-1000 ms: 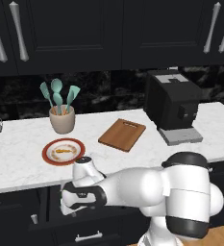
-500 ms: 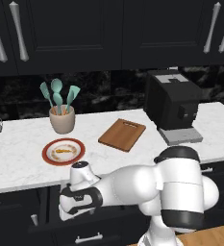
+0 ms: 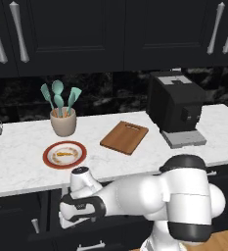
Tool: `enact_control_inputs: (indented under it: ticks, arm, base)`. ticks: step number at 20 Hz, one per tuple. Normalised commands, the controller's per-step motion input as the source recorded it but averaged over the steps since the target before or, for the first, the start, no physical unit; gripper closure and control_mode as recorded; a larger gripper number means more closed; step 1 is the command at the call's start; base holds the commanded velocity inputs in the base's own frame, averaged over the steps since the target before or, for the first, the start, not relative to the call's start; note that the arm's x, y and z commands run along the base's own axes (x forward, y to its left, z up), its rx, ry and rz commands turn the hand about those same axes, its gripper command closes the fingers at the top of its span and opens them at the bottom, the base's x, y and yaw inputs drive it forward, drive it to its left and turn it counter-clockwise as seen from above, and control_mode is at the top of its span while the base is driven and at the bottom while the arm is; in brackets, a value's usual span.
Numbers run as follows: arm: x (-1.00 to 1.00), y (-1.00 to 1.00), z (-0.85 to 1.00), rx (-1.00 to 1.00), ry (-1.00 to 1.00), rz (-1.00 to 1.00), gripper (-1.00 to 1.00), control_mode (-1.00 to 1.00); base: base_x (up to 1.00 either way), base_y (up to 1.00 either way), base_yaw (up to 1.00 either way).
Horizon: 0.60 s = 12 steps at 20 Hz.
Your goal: Pick up the knife from the drawer and place it on the cutting board. Then place the meat from the plate to the cutting board.
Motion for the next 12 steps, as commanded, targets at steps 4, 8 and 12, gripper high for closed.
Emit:
enact_control_inputs:
  ticks: [4, 8, 12]
  arm:
    - [0.00, 0.00, 0.47, 0.00, 0.00, 0.00, -1.00, -1.00]
    - [0.27, 0.00, 0.33, 0.00, 0.00, -0.03, -1.00, -1.00]
    - [0.39, 0.00, -0.02, -0.05, -0.01, -0.12, -1.00, -1.00]
  base:
    - [0.00, 0.00, 0.00]
    - [0.00, 0.00, 0.00]
    - [0.00, 0.00, 0.00]
